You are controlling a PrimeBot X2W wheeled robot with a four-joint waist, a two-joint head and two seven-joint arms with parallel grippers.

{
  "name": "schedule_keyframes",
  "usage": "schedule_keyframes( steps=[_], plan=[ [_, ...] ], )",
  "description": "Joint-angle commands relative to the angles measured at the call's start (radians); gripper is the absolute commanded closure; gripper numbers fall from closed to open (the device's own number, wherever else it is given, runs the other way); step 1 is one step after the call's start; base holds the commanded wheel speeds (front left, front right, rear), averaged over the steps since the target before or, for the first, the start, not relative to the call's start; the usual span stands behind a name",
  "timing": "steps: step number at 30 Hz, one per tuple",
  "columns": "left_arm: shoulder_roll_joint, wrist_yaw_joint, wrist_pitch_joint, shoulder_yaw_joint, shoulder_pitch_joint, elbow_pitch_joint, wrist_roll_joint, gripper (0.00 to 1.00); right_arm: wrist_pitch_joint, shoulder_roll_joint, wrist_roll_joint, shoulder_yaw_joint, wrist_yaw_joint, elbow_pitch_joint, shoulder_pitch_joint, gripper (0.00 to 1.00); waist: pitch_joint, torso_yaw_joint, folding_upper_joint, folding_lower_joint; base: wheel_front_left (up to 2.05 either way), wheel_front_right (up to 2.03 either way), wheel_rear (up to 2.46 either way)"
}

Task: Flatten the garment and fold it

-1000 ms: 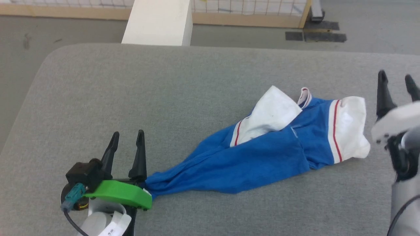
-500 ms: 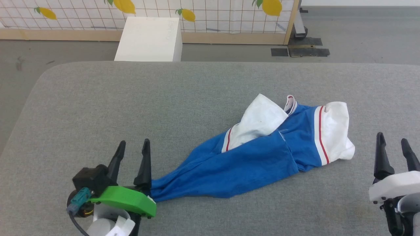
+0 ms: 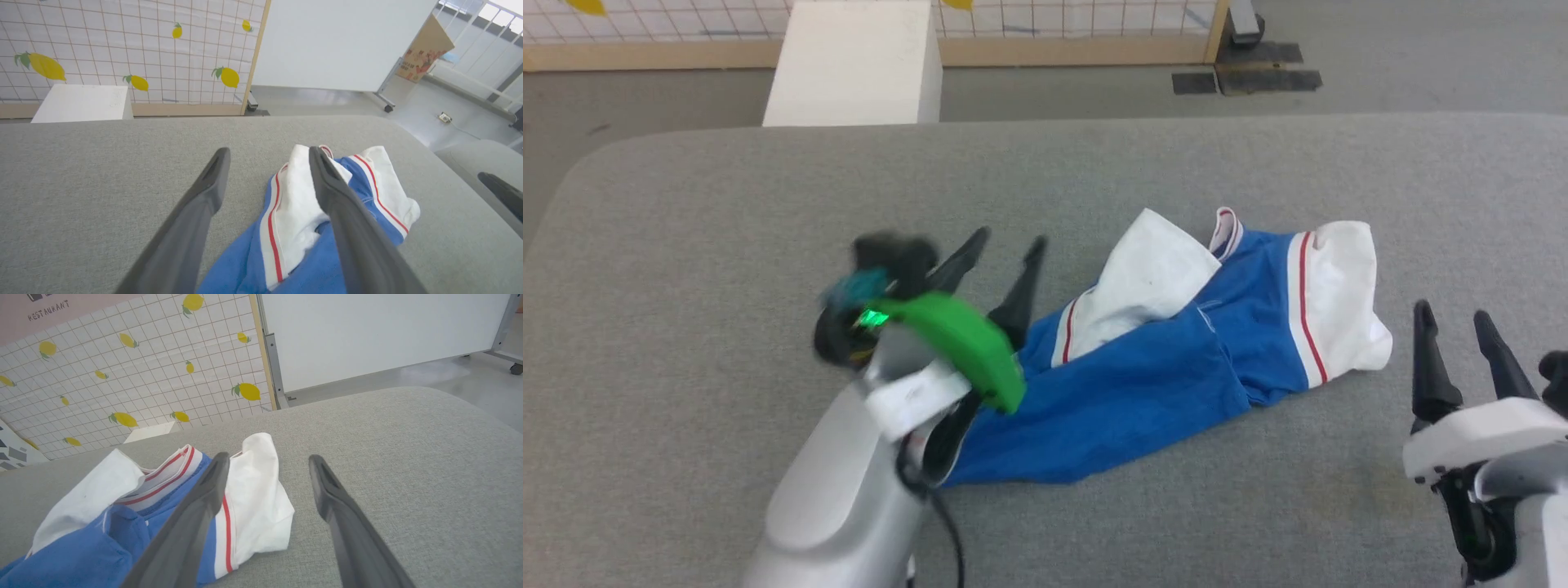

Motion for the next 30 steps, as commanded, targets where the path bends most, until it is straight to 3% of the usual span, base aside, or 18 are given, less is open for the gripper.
schedule_keyframes(
  steps=[1,7,12,18,22,23,24,30],
  plan=[
    [-0.009,-0.012,0.039,-0.02,-0.052,0.021,-0.007,0.0,0.0,0.001,0.001,0.01,0.003,-0.001,-0.021,0.0,0.035,-0.026,-0.0001,0.0001,0.0,0.0,0.0],
    [-0.041,-0.023,0.356,-0.126,-0.224,0.142,-0.057,0.0,-0.014,0.001,0.0,0.026,0.003,0.015,-0.044,0.0,0.082,-0.055,-0.0001,0.0001,0.0,0.0,0.0],
    [-0.045,0.018,0.597,-0.19,-0.309,0.22,-0.059,0.0,-0.03,0.001,0.008,0.025,0.003,0.029,-0.053,0.0,0.113,-0.074,-0.0001,0.0001,0.0,0.0,0.0],
    [-0.031,0.046,0.73,-0.248,-0.372,0.294,-0.014,0.0,-0.041,0.001,0.014,0.024,0.003,0.034,-0.067,0.0,0.147,-0.082,-0.0001,0.0001,0.0,0.0,0.0],
    [-0.024,0.052,0.744,-0.261,-0.384,0.339,-0.001,0.0,-0.046,0.001,0.018,0.03,0.003,0.038,-0.076,0.0,0.16,-0.083,-0.0001,0.0001,0.0,0.0,0.0],
    [-0.027,0.051,0.733,-0.257,-0.386,0.35,-0.008,0.69,-0.048,0.001,0.02,0.032,0.003,0.041,-0.079,0.0,0.165,-0.081,-0.0001,0.0001,0.0,0.0,0.0],
    [-0.029,0.05,0.721,-0.251,-0.386,0.353,-0.015,1.0,-0.049,0.001,0.019,0.033,0.003,0.043,-0.081,0.0,0.167,-0.078,-0.0001,0.0001,0.0,0.0,0.0],
    [-0.041,0.037,0.66,-0.215,-0.383,0.344,-0.068,1.0,-0.052,0.001,0.015,0.032,0.003,0.055,-0.081,0.0,0.163,-0.054,-0.0001,0.0001,0.0,0.0,0.0]
  ],
)
